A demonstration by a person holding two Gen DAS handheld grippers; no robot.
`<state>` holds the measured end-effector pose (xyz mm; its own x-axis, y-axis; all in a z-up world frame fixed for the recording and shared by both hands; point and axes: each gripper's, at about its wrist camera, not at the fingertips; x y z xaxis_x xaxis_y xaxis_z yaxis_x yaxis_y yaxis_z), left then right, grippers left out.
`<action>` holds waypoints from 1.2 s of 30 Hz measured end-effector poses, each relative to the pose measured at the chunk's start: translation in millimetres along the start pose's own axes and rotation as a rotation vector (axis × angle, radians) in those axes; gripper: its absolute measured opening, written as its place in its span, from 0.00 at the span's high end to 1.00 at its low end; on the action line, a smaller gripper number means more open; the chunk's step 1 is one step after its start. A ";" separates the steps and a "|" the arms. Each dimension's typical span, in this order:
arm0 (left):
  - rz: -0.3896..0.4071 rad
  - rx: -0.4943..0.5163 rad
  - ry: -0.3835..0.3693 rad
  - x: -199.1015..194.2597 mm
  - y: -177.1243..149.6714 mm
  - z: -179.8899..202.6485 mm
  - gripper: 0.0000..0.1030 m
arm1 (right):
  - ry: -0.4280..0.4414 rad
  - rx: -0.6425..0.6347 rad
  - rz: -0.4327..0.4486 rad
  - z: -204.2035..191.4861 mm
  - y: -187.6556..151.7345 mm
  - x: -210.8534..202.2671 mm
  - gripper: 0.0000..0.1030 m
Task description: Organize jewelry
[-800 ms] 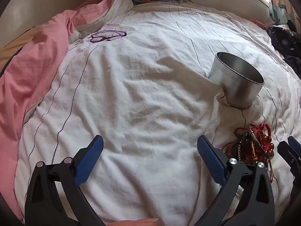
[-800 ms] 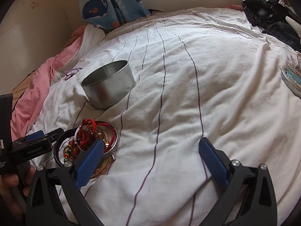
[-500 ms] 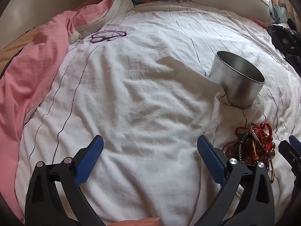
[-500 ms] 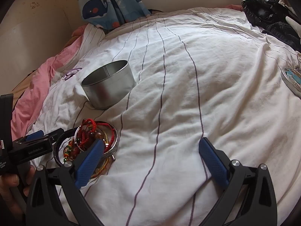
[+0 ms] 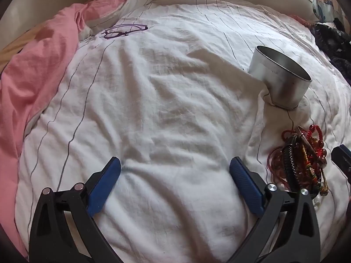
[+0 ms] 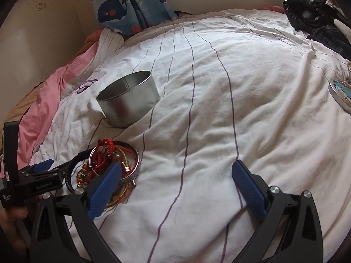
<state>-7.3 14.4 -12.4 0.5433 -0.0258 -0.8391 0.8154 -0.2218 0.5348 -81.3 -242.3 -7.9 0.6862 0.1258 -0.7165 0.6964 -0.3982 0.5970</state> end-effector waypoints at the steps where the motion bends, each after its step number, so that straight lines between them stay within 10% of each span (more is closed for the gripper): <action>1: 0.004 0.001 -0.001 -0.4 -1.0 0.6 0.07 | -0.001 -0.001 0.000 1.0 0.1 -0.7 0.05; 19: 0.162 0.189 -0.094 -46.4 4.2 49.4 0.12 | 0.016 -0.032 -0.009 5.5 -7.0 -19.7 0.05; 36: 0.113 0.225 -0.334 -42.8 12.7 56.9 0.98 | 0.188 -0.191 -0.057 -37.0 -14.5 -21.6 0.43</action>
<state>-31.5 -42.8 24.7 0.5022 -0.3685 -0.7823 0.6703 -0.4057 0.6214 -98.5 -205.6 12.2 0.6593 0.3163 -0.6821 0.7498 -0.2092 0.6277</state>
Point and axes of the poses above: each gripper's, at about its wrist camera, not at the fingertips, and x roughly the way its jaws point, z to its right, y to its top, and after that the axes turned 9 degrees about x, right-handed
